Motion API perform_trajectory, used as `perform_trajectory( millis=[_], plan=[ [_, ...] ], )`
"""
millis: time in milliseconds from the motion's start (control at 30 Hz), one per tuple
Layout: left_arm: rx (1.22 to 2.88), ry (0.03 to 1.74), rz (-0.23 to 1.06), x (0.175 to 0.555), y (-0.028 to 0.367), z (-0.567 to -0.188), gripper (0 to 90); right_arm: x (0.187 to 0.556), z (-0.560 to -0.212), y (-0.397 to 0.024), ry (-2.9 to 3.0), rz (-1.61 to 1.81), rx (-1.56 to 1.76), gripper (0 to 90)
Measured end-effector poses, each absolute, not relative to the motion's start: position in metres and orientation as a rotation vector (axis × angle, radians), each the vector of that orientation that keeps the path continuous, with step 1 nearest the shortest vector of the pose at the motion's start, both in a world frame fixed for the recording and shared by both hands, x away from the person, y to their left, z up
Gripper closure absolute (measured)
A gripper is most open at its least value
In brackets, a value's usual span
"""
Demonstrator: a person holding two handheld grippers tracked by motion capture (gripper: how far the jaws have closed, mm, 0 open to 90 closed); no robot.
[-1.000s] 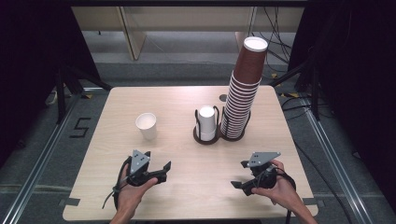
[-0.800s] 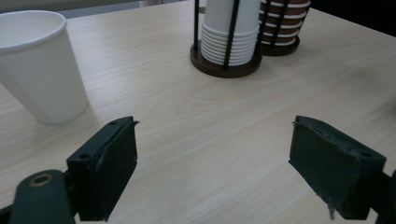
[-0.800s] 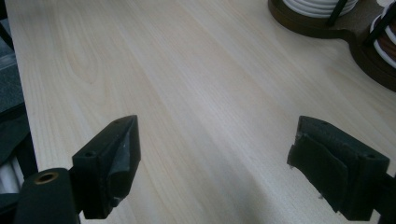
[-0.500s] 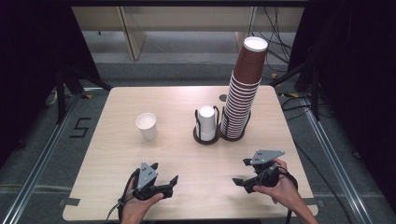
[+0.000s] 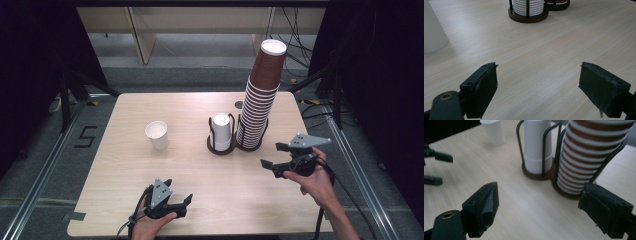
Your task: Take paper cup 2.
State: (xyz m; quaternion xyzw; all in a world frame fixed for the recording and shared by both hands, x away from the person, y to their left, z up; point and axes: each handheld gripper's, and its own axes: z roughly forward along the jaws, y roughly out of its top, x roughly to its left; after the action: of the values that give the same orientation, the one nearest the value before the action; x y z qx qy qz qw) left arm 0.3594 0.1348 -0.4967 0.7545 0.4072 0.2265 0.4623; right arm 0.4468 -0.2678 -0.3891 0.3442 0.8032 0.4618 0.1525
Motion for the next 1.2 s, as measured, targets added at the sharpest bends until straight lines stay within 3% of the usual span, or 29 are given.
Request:
perform_trajectory(
  millis=[967, 1200],
  plan=[
    [1.903, 0.995, 0.553, 0.366, 0.140, -0.502, 14.6, 0.516, -0.252, -0.275, 2.041, 1.373, 1.011, 15.6],
    [1.889, 0.987, 0.539, 0.366, 0.138, -0.503, 14.6, 0.532, -0.236, -0.265, 2.016, 1.391, 1.017, 15.5]
  ],
)
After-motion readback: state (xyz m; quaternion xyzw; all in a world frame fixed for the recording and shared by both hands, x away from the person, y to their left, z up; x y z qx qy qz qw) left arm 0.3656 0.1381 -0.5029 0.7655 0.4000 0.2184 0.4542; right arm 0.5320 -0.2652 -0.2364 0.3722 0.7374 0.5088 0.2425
